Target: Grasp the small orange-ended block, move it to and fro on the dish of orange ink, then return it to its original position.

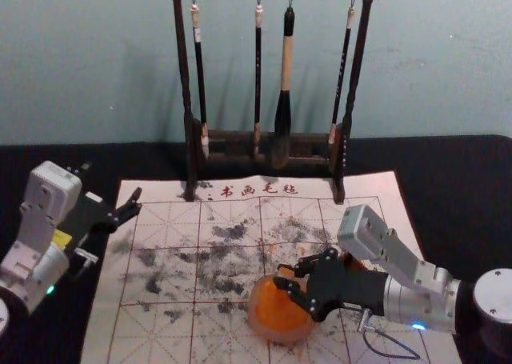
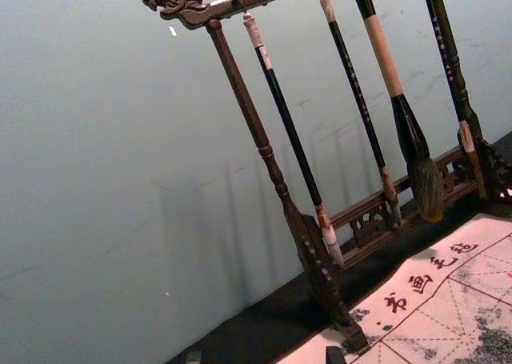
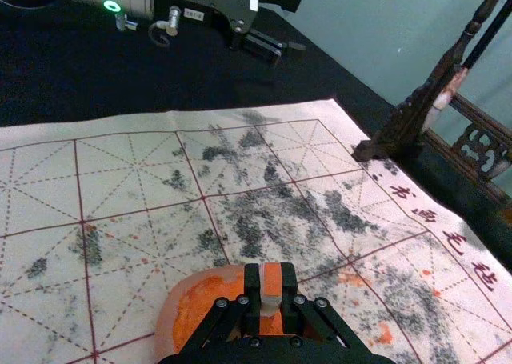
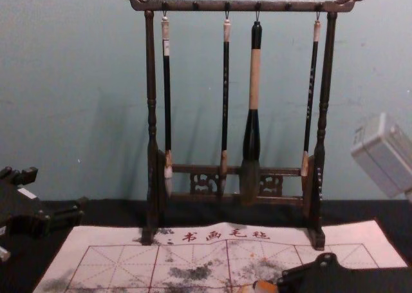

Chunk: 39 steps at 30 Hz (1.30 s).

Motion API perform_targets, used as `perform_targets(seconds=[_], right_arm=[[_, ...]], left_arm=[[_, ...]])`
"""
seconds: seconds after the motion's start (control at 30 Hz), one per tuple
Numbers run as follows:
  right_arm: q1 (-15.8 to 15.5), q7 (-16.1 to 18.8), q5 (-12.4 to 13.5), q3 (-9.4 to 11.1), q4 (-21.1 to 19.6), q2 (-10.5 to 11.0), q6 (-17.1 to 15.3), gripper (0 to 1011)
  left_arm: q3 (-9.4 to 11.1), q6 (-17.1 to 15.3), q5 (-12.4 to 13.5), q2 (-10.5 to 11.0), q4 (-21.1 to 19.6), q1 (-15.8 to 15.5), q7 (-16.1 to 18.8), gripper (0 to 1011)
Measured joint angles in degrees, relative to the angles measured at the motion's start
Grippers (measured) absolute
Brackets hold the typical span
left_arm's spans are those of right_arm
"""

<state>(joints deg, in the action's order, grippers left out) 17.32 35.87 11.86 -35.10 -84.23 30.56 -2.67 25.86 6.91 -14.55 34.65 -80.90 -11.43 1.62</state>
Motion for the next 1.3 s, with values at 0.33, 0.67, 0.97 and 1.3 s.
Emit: perform_targets(seconds=[0.33, 0.67, 0.97, 1.3], right_arm=[[-0.89, -0.13, -0.38, 0.89, -2.11, 1.53, -1.05, 99], [-2.44, 0.74, 0.19, 1.46, -4.53, 3.26, -1.07, 99], [-3.41, 1.65, 0.87, 1.45, -6.09, 4.31, -0.97, 99], [-3.41, 2.3, 0.88, 0.48, -6.53, 4.42, -0.8, 98]], left_arm=[[0.0, 0.0, 0.0, 0.0, 0.0, 0.0, 0.0, 1001], [0.0, 0.0, 0.0, 0.0, 0.0, 0.0, 0.0, 1001], [0.0, 0.0, 0.0, 0.0, 0.0, 0.0, 0.0, 1001], [0.0, 0.0, 0.0, 0.0, 0.0, 0.0, 0.0, 1001]])
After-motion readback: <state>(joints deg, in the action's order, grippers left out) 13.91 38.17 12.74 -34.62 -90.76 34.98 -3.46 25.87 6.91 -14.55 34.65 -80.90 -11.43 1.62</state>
